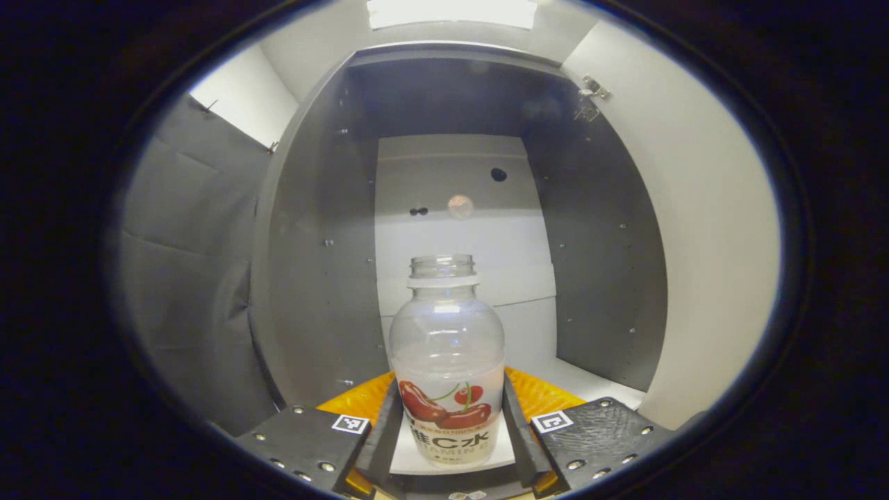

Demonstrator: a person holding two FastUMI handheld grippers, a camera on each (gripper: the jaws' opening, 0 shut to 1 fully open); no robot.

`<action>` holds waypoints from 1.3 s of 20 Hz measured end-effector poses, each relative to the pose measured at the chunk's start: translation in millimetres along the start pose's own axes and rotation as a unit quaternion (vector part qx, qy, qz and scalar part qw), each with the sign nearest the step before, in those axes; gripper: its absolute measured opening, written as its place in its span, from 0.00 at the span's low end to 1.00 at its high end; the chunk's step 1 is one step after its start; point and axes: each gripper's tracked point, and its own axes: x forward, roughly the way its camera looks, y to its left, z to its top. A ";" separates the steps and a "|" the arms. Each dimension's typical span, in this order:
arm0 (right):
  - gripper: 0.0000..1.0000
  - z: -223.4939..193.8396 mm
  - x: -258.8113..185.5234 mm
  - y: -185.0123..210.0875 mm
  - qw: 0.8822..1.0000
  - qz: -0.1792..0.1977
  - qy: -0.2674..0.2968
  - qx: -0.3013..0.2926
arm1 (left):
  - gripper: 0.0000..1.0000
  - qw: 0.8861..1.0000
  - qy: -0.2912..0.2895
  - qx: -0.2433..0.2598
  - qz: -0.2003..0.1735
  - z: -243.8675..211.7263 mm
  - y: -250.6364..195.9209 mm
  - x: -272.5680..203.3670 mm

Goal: Open the cabinet door with the right hand, grasp the bottle in the cabinet with the left hand and place it on the coaster, then close the cabinet door with the right hand.

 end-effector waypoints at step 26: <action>0.94 -55.8 45.7 -3.8 0.979 0.196 0.046 -0.038 | 0.70 0.980 0.031 0.016 0.196 -11.8 56.2 -237.2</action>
